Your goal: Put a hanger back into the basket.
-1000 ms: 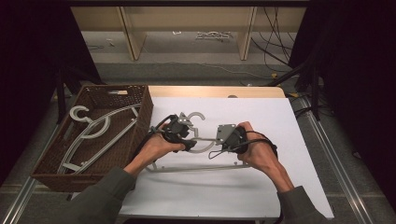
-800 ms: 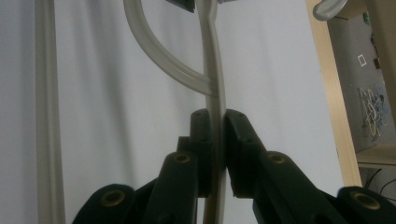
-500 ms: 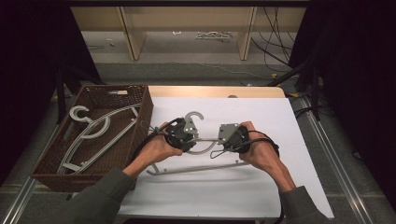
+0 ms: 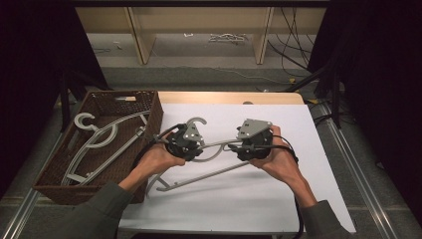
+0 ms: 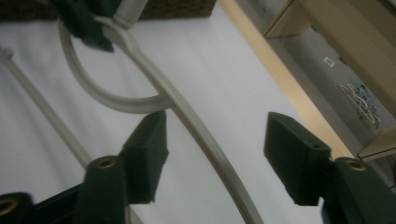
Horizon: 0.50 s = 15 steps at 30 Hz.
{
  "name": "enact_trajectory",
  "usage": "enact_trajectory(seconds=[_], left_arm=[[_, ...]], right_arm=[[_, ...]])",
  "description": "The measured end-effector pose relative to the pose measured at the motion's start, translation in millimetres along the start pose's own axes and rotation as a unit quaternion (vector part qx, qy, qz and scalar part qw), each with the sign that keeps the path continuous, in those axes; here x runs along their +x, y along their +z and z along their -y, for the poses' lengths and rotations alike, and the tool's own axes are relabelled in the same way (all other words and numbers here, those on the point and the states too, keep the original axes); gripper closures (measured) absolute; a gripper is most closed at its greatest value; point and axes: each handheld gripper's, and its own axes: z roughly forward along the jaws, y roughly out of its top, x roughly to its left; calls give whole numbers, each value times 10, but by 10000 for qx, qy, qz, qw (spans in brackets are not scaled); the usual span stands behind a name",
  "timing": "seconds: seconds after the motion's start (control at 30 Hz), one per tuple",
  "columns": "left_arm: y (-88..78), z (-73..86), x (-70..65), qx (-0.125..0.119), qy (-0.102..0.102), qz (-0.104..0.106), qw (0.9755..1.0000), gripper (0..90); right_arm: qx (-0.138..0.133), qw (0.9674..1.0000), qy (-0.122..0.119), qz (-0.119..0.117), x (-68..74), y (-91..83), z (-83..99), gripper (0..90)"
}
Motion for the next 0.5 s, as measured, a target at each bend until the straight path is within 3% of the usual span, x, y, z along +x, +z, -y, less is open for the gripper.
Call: enact_trajectory(seconds=[0.07, 0.1, 0.27, 0.37, 0.5], left_arm=[[-59, 10, 33, -25, -53, 26, 10000, 815], [-85, 16, 44, -60, -162, 29, 9998, 815], [-227, 27, 141, -151, -475, 96, 9987, 815], [-293, 49, 185, -308, -673, 224, 9970, 814], [-390, 108, 282, -377, -931, 238, 9947, 814]], right_arm=[[-387, 9985, 369, 118, -35, -62, -10, 338], [-387, 9985, 369, 118, -35, -62, -10, 338], [-779, 9921, 971, 136, -33, -166, -4, 280], [-878, 9902, 1070, 199, -25, -212, 4, 274], [-1072, 9873, 1145, 266, 15, -305, -7, 258]])
